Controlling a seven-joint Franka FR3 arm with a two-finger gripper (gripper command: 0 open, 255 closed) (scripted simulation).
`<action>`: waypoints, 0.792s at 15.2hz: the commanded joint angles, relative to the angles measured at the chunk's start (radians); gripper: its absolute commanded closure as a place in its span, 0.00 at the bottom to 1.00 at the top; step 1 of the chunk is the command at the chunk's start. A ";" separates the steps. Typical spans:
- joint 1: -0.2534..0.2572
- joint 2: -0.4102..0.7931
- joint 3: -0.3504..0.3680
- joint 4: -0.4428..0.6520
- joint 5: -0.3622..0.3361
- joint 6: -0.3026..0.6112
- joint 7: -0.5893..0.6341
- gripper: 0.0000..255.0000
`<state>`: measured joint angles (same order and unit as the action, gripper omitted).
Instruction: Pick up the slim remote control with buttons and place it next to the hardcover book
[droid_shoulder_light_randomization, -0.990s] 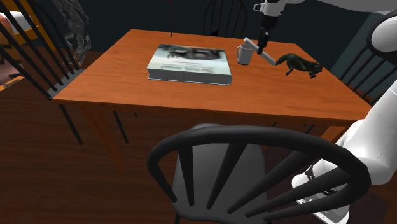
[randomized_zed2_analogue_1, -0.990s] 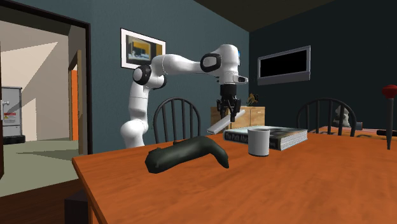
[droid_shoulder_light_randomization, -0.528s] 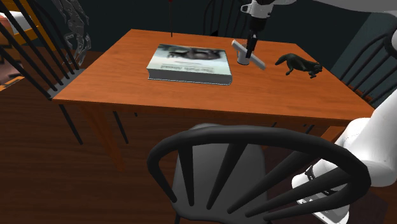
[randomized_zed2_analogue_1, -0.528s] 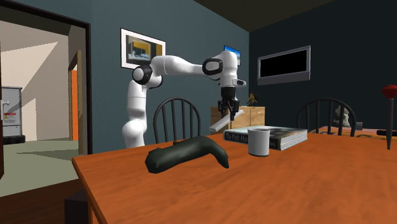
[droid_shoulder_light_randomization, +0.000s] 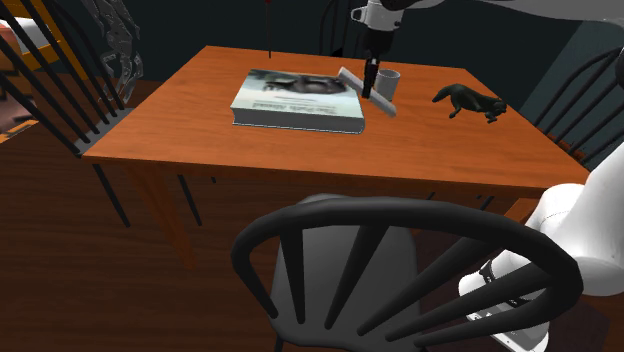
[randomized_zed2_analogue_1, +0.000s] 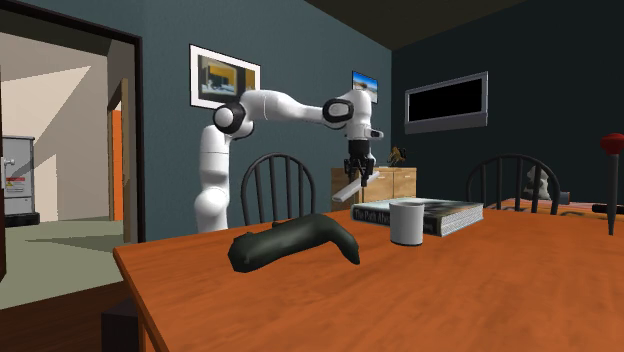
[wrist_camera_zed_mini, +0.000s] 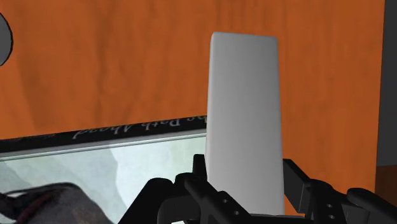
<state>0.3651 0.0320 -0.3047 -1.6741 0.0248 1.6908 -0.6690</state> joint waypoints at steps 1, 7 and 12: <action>0.022 0.005 0.021 0.001 0.001 0.005 0.045 1.00; 0.090 0.052 0.083 0.060 0.011 -0.005 0.173 1.00; 0.145 0.119 0.128 0.146 0.020 -0.023 0.275 1.00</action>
<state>0.4986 0.1379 -0.1855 -1.5443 0.0432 1.6702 -0.4159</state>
